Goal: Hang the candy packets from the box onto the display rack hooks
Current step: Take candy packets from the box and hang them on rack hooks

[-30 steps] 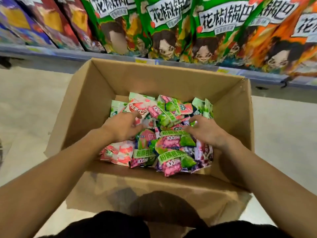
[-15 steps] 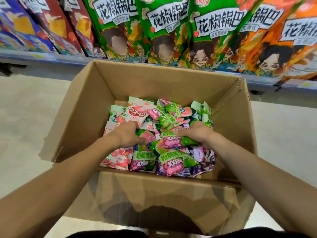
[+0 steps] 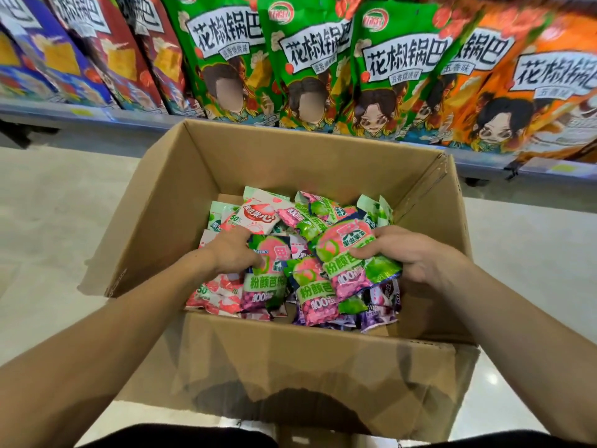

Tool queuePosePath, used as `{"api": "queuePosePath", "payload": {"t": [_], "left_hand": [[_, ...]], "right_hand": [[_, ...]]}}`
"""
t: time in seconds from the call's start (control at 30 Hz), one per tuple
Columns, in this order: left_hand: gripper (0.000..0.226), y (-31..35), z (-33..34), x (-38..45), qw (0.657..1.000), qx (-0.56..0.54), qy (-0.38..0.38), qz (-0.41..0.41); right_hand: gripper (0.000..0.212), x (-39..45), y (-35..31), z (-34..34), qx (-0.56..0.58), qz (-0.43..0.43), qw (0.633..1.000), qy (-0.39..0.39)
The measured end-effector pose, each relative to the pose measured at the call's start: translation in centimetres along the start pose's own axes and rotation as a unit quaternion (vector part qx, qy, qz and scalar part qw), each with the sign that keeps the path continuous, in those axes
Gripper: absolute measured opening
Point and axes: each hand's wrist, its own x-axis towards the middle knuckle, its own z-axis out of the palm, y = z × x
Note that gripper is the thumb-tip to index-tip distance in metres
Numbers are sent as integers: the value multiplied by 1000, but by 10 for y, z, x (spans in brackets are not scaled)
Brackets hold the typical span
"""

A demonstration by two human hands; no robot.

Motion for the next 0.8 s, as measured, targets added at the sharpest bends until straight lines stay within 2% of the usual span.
{"api": "queuePosePath", "payload": {"t": [0.07,0.13,0.27,0.33,0.43,0.53,0.6,0.67,0.8], "left_hand": [[16,0,-12,-9,994,-105,-12,16],[18,4,-24,-22,970,-242,-9,20],[36,14,-41,-39,880,-472,21,49],[37,21,-46,-43,834,-546,17,74],[38,32,-44,-46,801,-594,10,77],[44,42,-40,-42,797,-599,-6,72],[51,51,-40,-39,813,-575,-11,90],[58,62,-41,-36,831,-544,-1,112],[65,92,-61,-40,844,-519,42,127]], "right_hand": [[35,-10,-1,-2,27,-46,998,-22],[41,-19,-5,-5,69,-101,992,-38],[60,-25,-13,-9,151,-187,970,-33],[50,-30,-17,-8,169,-218,961,-30],[39,-37,-21,-6,186,-247,950,-28],[34,-39,-24,-5,193,-261,945,-29],[34,-40,-29,-5,211,-265,940,-36],[37,-40,-36,-8,222,-272,935,-42],[48,-54,-61,-16,234,-287,928,-34]]}}
